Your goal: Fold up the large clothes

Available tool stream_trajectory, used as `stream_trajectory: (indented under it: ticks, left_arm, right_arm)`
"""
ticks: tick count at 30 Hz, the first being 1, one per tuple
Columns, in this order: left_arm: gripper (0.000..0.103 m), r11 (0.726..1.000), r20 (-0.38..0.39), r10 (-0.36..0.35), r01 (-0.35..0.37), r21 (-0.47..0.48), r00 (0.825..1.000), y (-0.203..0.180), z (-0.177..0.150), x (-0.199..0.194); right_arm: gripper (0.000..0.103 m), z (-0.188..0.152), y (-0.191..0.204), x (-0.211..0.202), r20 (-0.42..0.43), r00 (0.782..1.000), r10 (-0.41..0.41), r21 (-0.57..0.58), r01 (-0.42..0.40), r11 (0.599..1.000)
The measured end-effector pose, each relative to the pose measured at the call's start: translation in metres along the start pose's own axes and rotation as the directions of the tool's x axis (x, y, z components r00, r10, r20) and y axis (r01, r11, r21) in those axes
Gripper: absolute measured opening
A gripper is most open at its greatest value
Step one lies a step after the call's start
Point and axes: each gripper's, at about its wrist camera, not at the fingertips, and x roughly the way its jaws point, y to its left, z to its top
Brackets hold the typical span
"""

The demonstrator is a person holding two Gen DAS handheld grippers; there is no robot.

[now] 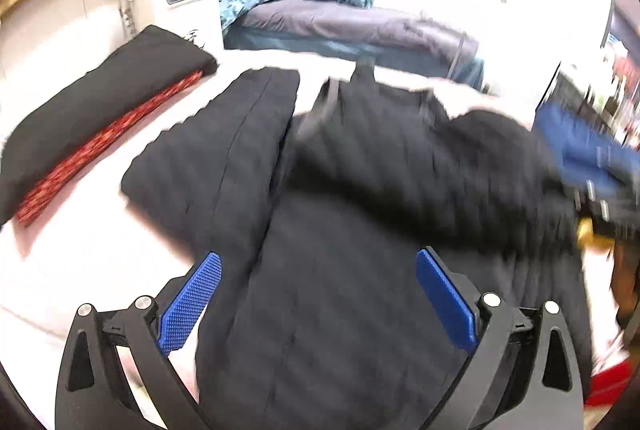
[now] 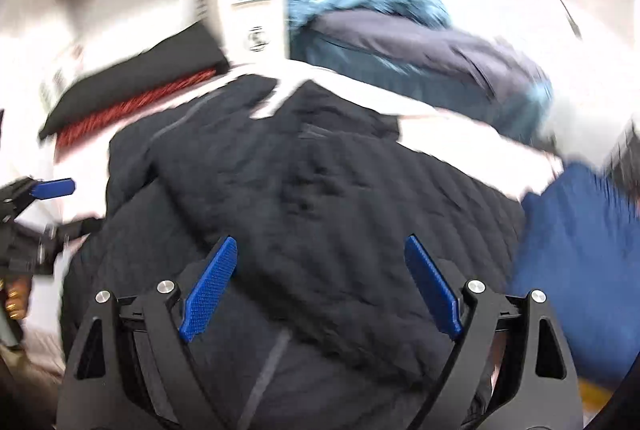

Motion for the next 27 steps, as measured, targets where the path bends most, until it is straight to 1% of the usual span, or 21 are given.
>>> stream_trajectory:
  ticks: [1,2,4,6,7,9,10,11,13,15,17,18,20,22,23,25,26,27]
  left_arm:
    - [0.095,1.0,0.002,-0.022,0.022,-0.021,1.0,0.003,0.015,0.009]
    - [0.093,0.999,0.001,-0.03,0.03,-0.033,1.0,0.005,0.026,0.017]
    - [0.09,0.999,-0.021,-0.021,0.02,-0.039,1.0,0.005,0.053,0.043]
    - [0.084,1.0,-0.052,-0.02,0.019,-0.022,0.998,-0.001,0.073,0.067]
    - [0.078,1.0,-0.079,-0.028,0.027,-0.011,0.996,-0.004,0.077,0.079]
    - [0.032,0.999,-0.149,-0.024,0.027,0.021,0.989,-0.015,0.078,0.102]
    - [0.024,0.999,-0.156,-0.014,0.018,0.029,0.988,-0.019,0.076,0.106]
    - [0.007,0.999,-0.142,-0.007,0.012,0.038,0.99,-0.024,0.071,0.103]
    - [0.007,0.999,-0.091,0.01,-0.007,0.04,0.996,-0.024,0.058,0.088]
    - [0.006,0.999,-0.067,0.03,-0.029,0.018,0.997,-0.016,0.042,0.072]
    - [0.006,0.999,-0.087,0.048,-0.05,-0.021,0.995,0.001,0.023,0.066]
    - [0.006,0.997,-0.128,0.036,-0.044,-0.062,0.991,0.014,0.008,0.073]
    - [0.008,0.992,-0.18,0.002,-0.025,-0.123,0.984,0.029,-0.013,0.088]
    - [0.011,0.991,-0.174,-0.002,-0.022,-0.134,0.985,0.029,-0.018,0.09]
    - [0.016,0.99,-0.167,0.002,-0.026,-0.137,0.986,0.027,-0.017,0.088]
    - [0.027,0.988,-0.163,0.031,-0.056,-0.147,0.986,0.022,-0.006,0.08]
    - [0.044,0.987,-0.147,0.035,-0.057,-0.147,0.989,0.018,0.002,0.073]
    - [0.061,0.988,-0.093,0.033,-0.046,-0.149,0.995,0.015,0.011,0.058]
  right_arm:
    - [0.085,-0.001,-0.017,-0.003,-0.01,1.0,0.018,0.081,-0.017,0.997]
    - [0.085,-0.005,-0.025,-0.004,-0.012,0.999,0.032,0.123,-0.03,0.992]
    - [0.085,-0.013,-0.041,-0.009,-0.017,0.998,0.067,0.212,-0.062,0.975]
    - [0.085,-0.022,-0.052,-0.012,-0.038,0.996,0.078,0.252,-0.066,0.965]
    - [0.085,-0.027,-0.053,-0.011,-0.046,0.996,0.07,0.254,-0.056,0.966]
    - [0.085,-0.036,-0.057,-0.01,-0.065,0.997,0.042,0.248,-0.025,0.969]
    - [0.085,-0.039,-0.057,-0.007,-0.075,0.997,0.034,0.248,-0.015,0.969]
    - [0.085,-0.043,-0.059,-0.006,-0.084,0.996,0.028,0.253,-0.006,0.967]
    - [0.085,-0.049,-0.064,-0.004,-0.095,0.995,0.019,0.269,0.007,0.963]
    - [0.085,-0.055,-0.069,-0.002,-0.111,0.994,0.009,0.281,0.022,0.959]
    - [0.085,-0.058,-0.074,0.002,-0.128,0.992,-0.007,0.28,0.043,0.959]
    - [0.085,-0.061,-0.075,0.005,-0.139,0.99,-0.017,0.276,0.055,0.959]
    - [0.085,-0.063,-0.076,0.01,-0.156,0.988,-0.01,0.279,0.054,0.959]
    - [0.085,-0.064,-0.074,0.013,-0.174,0.985,-0.006,0.279,0.056,0.959]
    - [0.085,-0.063,-0.073,0.013,-0.176,0.984,-0.008,0.276,0.058,0.959]
    - [0.085,-0.06,-0.071,0.008,-0.162,0.987,-0.017,0.26,0.059,0.964]
    - [0.085,-0.057,-0.071,0.006,-0.156,0.987,-0.028,0.249,0.067,0.966]
    - [0.085,-0.055,-0.071,0.005,-0.152,0.988,-0.037,0.239,0.073,0.968]
